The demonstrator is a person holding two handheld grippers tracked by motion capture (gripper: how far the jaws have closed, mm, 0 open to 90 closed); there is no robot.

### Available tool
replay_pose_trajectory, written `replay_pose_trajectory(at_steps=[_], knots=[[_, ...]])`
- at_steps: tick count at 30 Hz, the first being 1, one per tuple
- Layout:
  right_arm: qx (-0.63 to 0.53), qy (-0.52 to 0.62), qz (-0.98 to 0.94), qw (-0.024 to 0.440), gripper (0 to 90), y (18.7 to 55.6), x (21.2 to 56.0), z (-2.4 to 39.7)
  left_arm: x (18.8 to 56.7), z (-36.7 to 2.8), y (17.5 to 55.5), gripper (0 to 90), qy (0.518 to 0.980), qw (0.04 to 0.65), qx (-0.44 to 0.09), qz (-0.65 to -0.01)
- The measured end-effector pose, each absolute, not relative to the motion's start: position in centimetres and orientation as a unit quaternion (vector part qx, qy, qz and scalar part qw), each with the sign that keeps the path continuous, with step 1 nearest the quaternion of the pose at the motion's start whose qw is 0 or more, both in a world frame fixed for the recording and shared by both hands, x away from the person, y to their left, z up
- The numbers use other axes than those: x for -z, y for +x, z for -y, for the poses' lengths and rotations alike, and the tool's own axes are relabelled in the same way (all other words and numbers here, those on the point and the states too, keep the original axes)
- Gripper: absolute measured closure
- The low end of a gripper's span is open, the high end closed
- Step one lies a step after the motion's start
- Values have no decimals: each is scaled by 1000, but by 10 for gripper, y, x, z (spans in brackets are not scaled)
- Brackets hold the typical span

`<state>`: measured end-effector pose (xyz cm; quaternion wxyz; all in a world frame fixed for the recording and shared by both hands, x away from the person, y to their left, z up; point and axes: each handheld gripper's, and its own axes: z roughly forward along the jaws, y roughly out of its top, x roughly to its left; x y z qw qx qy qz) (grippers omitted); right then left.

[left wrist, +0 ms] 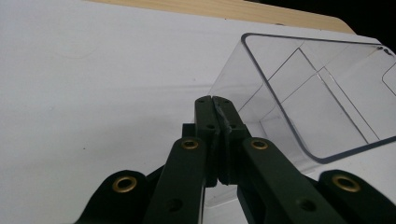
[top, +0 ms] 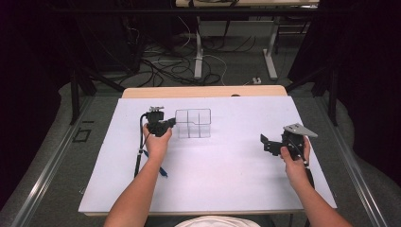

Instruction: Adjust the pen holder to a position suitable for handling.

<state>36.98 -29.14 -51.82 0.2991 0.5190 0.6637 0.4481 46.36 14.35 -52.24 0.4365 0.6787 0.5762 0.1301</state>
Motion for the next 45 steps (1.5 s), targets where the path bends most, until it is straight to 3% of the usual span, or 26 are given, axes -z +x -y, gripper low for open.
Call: replay_pose_trajectory(at_steps=[45], knots=[[-449,517,-668,291,0,369,519,291,515,-103,477,878,700,437,-134,-548]])
